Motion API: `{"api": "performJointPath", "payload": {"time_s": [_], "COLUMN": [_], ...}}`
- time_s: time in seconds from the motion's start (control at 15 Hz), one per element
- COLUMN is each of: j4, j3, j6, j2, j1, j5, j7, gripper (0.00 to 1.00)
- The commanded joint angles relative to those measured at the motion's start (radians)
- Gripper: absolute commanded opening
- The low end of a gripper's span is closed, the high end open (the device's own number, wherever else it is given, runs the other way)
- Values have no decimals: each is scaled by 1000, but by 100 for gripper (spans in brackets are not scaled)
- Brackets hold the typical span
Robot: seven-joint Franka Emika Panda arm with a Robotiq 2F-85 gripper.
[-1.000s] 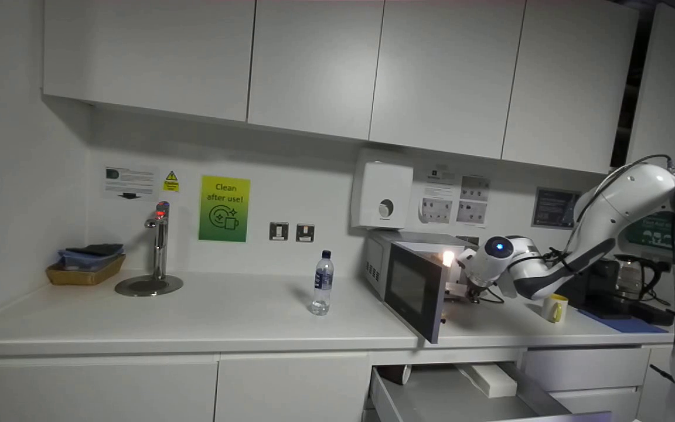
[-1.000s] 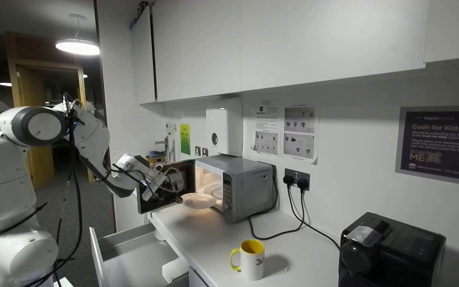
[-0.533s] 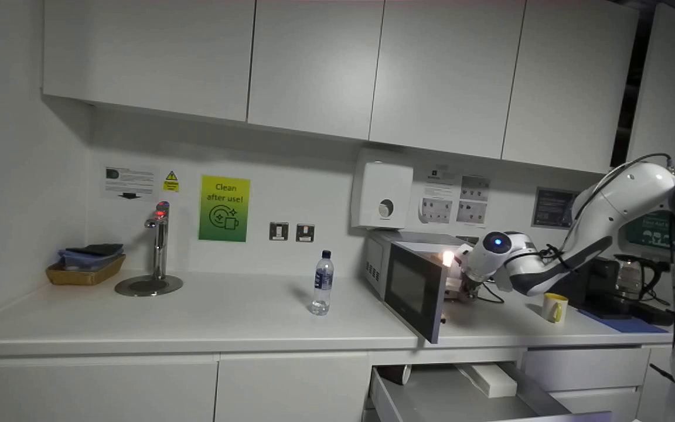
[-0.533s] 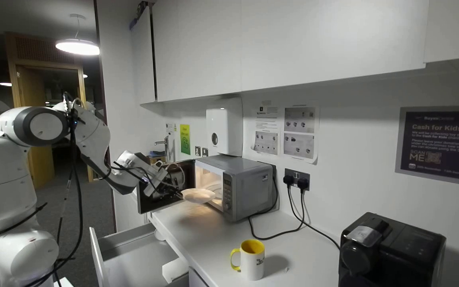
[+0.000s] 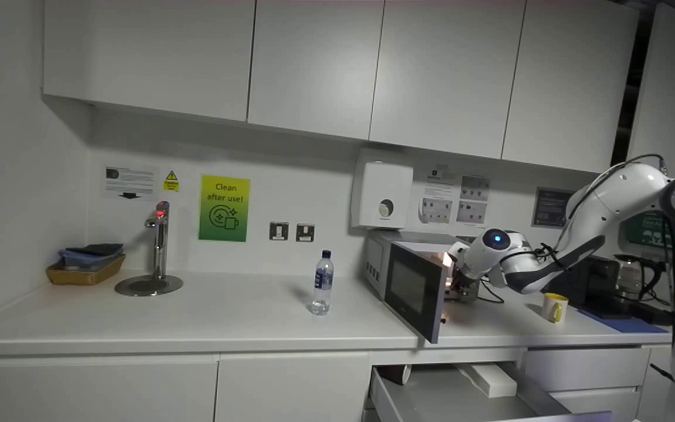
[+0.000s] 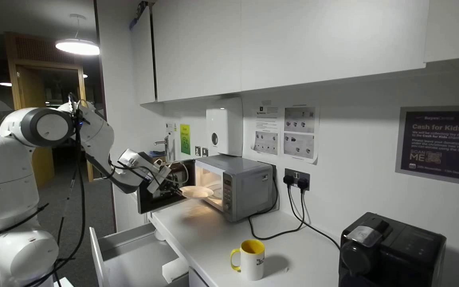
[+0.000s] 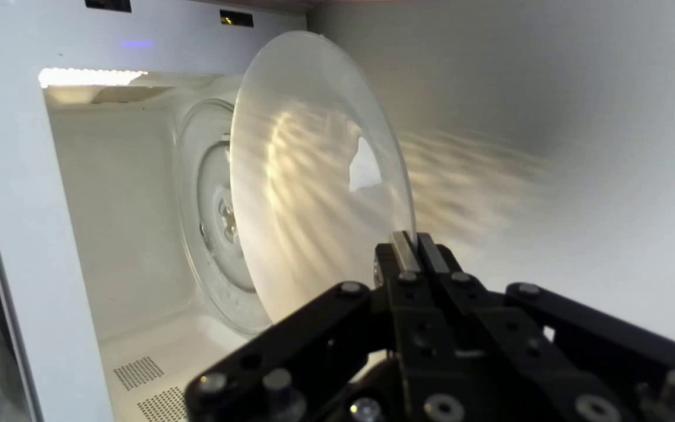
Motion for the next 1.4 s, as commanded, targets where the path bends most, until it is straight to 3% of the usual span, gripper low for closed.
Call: {"api": "performJointPath", "payload": {"time_s": [0.0,0.27,0.73,0.8,1.33], "j4": [34,41,94,49,68], "j3": [-20,-44,-99,-88,-96], "j6": [63,77,162,119,129], "j2": [15,21,43,26,44], "j1": [-15,-22,-32,-16,-21], "j5": [-10,-35,-194,-135,-157], "j7": [-88,-130,-62,-87,-84], "gripper": [1,1,1,4,4]}}
